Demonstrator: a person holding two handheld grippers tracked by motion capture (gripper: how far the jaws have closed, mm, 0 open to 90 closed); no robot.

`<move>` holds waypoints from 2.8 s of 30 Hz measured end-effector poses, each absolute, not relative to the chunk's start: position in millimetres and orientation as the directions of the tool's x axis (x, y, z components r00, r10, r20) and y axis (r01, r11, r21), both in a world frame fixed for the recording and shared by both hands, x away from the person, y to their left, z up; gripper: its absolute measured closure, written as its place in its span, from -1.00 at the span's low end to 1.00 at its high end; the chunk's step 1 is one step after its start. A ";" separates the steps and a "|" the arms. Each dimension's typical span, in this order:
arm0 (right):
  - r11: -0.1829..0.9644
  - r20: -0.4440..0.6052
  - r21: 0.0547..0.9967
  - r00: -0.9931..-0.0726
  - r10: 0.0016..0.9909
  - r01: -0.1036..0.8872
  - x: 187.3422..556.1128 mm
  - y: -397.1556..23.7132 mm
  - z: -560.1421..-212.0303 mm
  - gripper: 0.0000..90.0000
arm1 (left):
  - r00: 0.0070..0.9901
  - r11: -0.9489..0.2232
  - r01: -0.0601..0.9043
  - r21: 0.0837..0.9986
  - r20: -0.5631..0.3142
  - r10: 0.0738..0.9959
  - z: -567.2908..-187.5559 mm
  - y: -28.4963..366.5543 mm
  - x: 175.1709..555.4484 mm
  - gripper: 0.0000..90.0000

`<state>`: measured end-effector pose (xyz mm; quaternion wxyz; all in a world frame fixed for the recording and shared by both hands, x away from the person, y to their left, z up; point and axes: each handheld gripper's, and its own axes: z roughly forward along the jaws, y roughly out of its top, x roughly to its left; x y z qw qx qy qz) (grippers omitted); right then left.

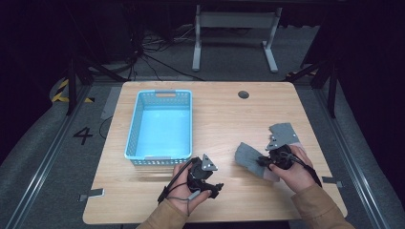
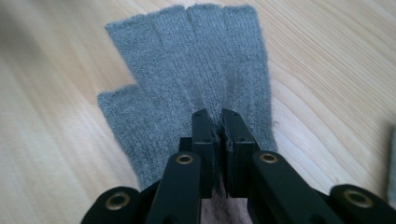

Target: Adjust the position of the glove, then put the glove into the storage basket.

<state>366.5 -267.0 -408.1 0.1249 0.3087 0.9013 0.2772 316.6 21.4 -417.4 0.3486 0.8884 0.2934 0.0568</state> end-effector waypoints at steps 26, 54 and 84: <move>0.767 -0.024 0.575 -0.931 0.365 0.286 367.3 -245.9 -433.0 0.68 | 0.818 -0.576 0.480 0.661 -0.100 0.567 -415.4 22.9 317.1 -0.35; 0.483 -0.029 0.770 -0.733 0.680 0.418 363.0 -289.8 -395.6 0.29 | 0.827 -0.582 0.467 0.666 -0.097 0.554 -412.1 18.6 319.7 -0.34; 0.305 -0.019 0.755 -0.445 0.895 0.580 418.4 -352.2 -408.8 0.06 | 0.813 -0.575 0.487 0.657 -0.100 0.574 -416.3 25.8 314.6 -0.35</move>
